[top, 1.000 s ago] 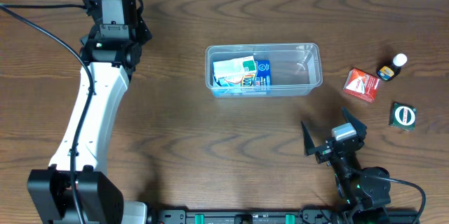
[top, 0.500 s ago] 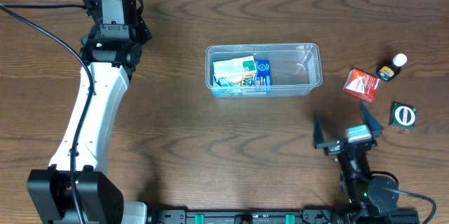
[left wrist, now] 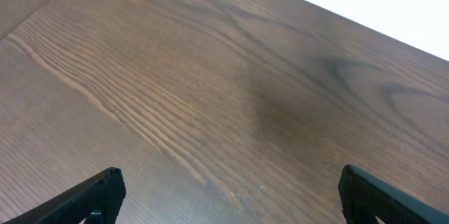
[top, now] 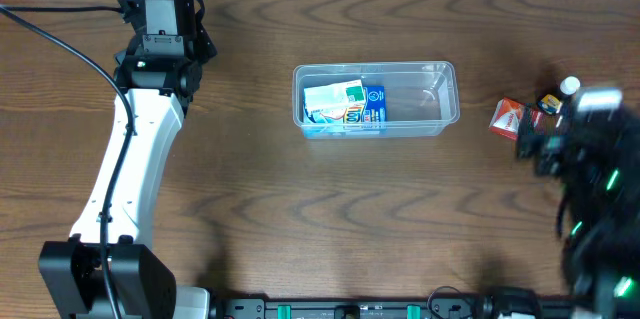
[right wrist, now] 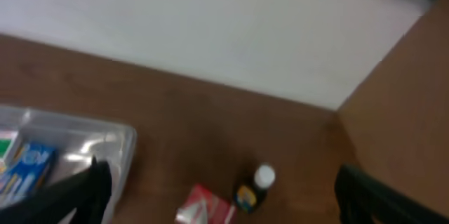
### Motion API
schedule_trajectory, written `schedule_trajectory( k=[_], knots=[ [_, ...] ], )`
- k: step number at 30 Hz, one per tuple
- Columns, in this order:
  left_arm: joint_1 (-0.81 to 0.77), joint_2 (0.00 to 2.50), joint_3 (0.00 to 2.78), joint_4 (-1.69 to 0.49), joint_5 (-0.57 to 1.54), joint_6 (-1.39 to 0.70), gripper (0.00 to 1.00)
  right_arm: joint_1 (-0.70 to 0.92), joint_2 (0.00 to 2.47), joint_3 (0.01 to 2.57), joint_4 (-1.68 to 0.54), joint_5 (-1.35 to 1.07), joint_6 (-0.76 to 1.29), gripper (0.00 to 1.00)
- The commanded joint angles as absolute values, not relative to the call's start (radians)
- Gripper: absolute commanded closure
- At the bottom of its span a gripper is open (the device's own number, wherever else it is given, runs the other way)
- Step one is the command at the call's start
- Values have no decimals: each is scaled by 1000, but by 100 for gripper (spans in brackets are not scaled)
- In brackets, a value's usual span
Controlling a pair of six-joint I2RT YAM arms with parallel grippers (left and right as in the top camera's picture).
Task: Pack container
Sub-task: 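Reach the right gripper to the red ActiFast box and grasp it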
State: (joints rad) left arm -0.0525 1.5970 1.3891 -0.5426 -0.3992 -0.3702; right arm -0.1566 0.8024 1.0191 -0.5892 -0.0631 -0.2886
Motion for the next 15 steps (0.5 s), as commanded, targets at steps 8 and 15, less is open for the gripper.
schedule_trajectory(
  k=[8, 15],
  knots=[
    [-49, 1599, 1393, -542, -411, -383, 2, -326, 1416, 1503, -1035, -373, -353, 1],
    [-49, 1599, 1393, -542, -411, -383, 2, -326, 1616, 1502, -1036, -378, -238, 1]
  ],
)
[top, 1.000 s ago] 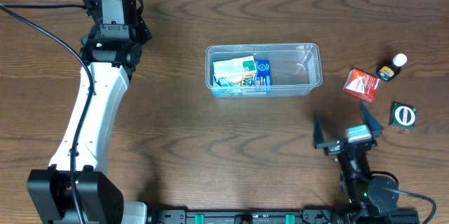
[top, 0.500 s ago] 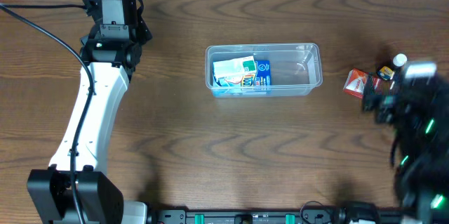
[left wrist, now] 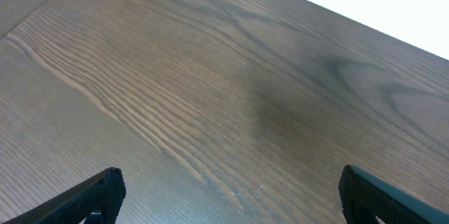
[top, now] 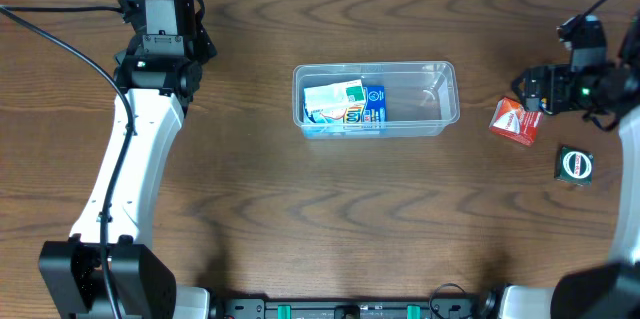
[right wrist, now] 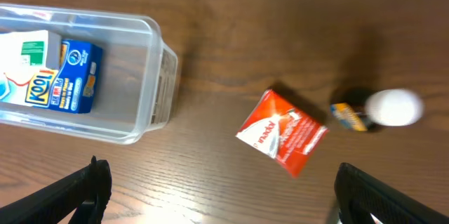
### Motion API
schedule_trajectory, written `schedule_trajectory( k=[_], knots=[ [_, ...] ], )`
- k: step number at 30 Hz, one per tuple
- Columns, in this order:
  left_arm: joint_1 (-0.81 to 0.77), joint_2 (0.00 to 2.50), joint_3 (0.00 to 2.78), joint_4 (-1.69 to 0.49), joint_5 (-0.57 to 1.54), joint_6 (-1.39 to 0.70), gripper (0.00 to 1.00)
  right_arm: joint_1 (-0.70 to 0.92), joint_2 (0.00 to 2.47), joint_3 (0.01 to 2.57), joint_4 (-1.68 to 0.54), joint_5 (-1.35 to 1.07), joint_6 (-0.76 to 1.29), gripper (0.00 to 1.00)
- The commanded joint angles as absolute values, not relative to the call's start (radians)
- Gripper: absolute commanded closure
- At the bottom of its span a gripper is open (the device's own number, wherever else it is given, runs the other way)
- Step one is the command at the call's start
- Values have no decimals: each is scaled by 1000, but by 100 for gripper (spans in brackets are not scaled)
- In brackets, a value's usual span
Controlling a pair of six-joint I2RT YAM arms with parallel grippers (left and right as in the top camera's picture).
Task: Pack container
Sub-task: 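Reach the right gripper to the red ActiFast box and grasp it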
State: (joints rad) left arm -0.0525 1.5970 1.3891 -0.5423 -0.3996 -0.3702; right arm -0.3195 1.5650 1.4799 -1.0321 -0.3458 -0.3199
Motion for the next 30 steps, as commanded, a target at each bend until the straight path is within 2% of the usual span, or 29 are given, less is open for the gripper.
schedule_trajectory(
  k=[1, 6, 18, 24, 30],
  knots=[
    [-49, 1599, 1393, -542, -411, -383, 2, -326, 1643, 1502, -1025, -374, -209, 1],
    [-49, 1599, 1393, -542, -411, -383, 2, -322, 1739, 1502, -1013, -232, 1, 1],
    [-49, 1599, 1393, -542, -411, -383, 2, -206, 1794, 1478, -971, 101, 205, 1],
    [-49, 1599, 1393, -542, -411, -383, 2, -188, 1794, 1430, -921, 121, 277, 1],
    [-49, 1599, 1393, -542, -411, -383, 2, -191, 1794, 1325, -812, 123, 257, 1]
  ],
)
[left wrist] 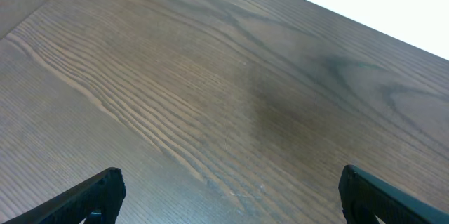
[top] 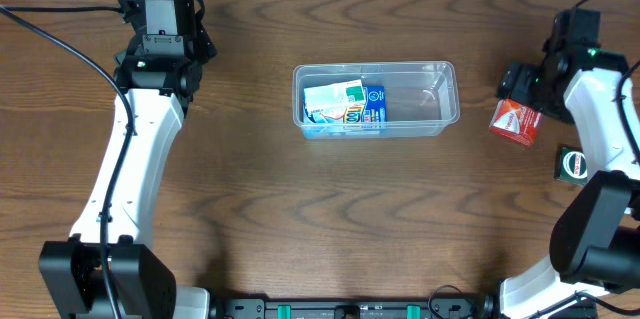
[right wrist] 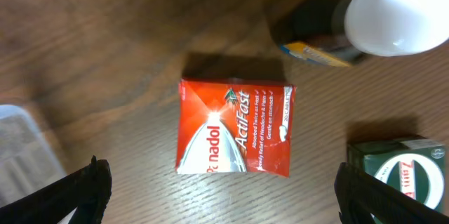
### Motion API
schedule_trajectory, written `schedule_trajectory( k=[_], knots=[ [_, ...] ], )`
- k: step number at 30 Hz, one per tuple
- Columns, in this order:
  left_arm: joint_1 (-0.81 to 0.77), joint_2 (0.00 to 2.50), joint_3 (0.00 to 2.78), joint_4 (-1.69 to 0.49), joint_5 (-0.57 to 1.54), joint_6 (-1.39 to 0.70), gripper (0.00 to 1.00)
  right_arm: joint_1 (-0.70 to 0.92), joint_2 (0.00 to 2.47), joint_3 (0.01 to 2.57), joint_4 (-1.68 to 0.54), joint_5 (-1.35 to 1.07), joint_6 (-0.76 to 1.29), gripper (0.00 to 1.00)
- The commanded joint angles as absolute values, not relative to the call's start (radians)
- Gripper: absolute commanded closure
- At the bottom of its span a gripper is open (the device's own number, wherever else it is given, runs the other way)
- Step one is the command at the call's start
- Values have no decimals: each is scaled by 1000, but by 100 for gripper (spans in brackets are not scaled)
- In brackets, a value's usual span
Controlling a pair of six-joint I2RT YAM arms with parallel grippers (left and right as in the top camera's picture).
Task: Pack container
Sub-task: 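Reach the right gripper to the red ActiFast box and grasp it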
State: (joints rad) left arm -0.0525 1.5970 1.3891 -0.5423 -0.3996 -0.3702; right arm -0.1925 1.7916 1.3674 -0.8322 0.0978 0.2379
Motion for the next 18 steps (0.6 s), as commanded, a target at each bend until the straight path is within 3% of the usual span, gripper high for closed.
schedule_trajectory(
  k=[1, 18],
  knots=[
    [-49, 1599, 1393, -542, -411, -383, 2, -191, 1794, 1304, -793, 124, 255, 1],
    [-49, 1599, 1393, -542, -411, -383, 2, -191, 1794, 973, -300, 128, 152, 1]
  ],
)
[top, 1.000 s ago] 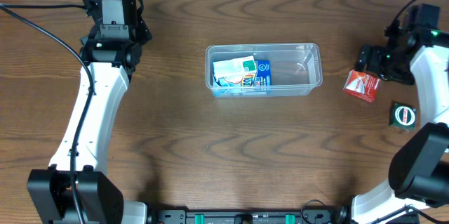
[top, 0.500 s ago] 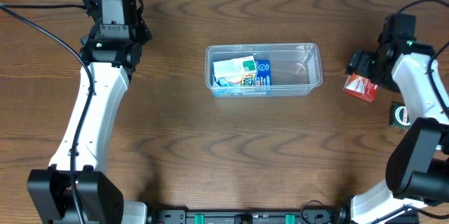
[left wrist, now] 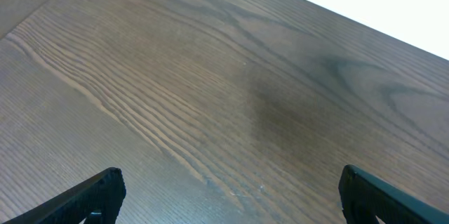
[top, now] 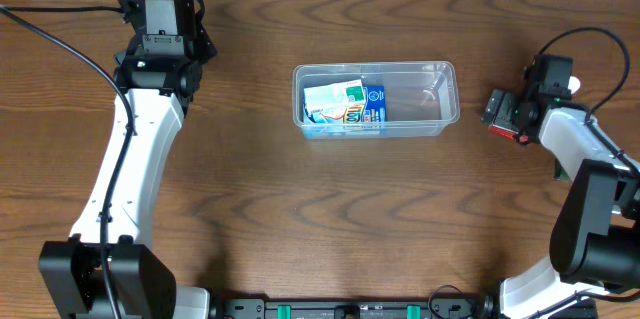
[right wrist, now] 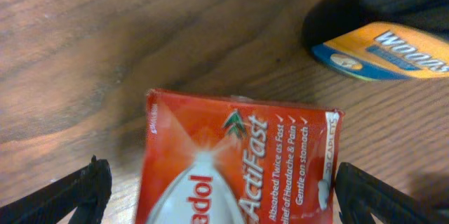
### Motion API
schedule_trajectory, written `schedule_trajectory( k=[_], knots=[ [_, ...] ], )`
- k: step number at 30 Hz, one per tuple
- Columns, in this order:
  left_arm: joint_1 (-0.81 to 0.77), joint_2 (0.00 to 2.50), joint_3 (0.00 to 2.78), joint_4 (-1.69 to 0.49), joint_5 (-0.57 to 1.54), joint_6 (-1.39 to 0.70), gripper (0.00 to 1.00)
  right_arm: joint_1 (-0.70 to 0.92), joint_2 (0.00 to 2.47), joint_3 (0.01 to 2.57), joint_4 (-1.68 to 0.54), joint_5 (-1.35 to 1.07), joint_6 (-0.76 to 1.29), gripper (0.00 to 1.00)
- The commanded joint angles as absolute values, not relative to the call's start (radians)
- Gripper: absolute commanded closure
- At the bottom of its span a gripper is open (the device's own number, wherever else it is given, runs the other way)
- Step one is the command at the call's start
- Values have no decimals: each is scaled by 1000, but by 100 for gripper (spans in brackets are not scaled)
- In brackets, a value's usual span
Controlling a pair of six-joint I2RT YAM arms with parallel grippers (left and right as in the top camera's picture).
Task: Pack container
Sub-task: 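Reach the right gripper to the red ActiFast box and grasp it, then lift the red box with the right gripper toward the container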
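The clear plastic container [top: 420, 99] lies mid-table with blue and white boxes [top: 345, 104] in its left half. To its right a red Panadol ActiFast box [right wrist: 238, 161] lies flat on the table. My right gripper [right wrist: 228, 203] is low over it and open, one finger on each side of the box. From overhead the gripper [top: 505, 112] covers most of the box; a red edge [top: 498, 128] shows. My left gripper [left wrist: 231, 199] is open over bare wood at the far left back [top: 160, 9].
A dark bottle with a yellow label [right wrist: 379, 52] and a white cap [top: 572, 86] stands just behind the red box, close to my right gripper. The table's far edge runs along the top of the overhead view.
My right gripper has come down closer to the red box, which now fills the space between its open fingers. The left arm has not moved.
My right arm was blurred at the table's right, its camera facing the wall. Then it was high over the red box and bottle, then nearer with the box centred, and now low around it. The left arm stayed still throughout.
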State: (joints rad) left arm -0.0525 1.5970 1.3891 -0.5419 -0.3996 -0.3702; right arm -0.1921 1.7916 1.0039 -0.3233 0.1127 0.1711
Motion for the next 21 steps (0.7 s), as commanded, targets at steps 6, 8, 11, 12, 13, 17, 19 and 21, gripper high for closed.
schedule_trajectory(
  k=[6, 8, 11, 12, 13, 17, 19, 21],
  knots=[
    [-49, 1599, 1393, -542, -411, -383, 2, -191, 1794, 926, -238, 151, 152, 1],
    [-49, 1599, 1393, -542, -411, -383, 2, -191, 1794, 920, -234, 151, 152, 1],
    [-49, 1599, 1393, -542, -411, -383, 2, -191, 1794, 921, -234, 151, 152, 1],
    [-49, 1599, 1393, -542, -411, -384, 2, -191, 1794, 921, -234, 151, 152, 1],
    [-49, 1599, 1393, -542, -411, -383, 2, -191, 1794, 921, -234, 151, 152, 1],
    [-49, 1599, 1393, -542, -411, -383, 2, -191, 1794, 921, -231, 154, 152, 8],
    [-49, 1599, 1393, -542, -411, -383, 2, -191, 1794, 922, -231, 154, 152, 11],
    [-49, 1599, 1393, -542, -411, -383, 2, -191, 1794, 922, -232, 154, 152, 14]
  ],
)
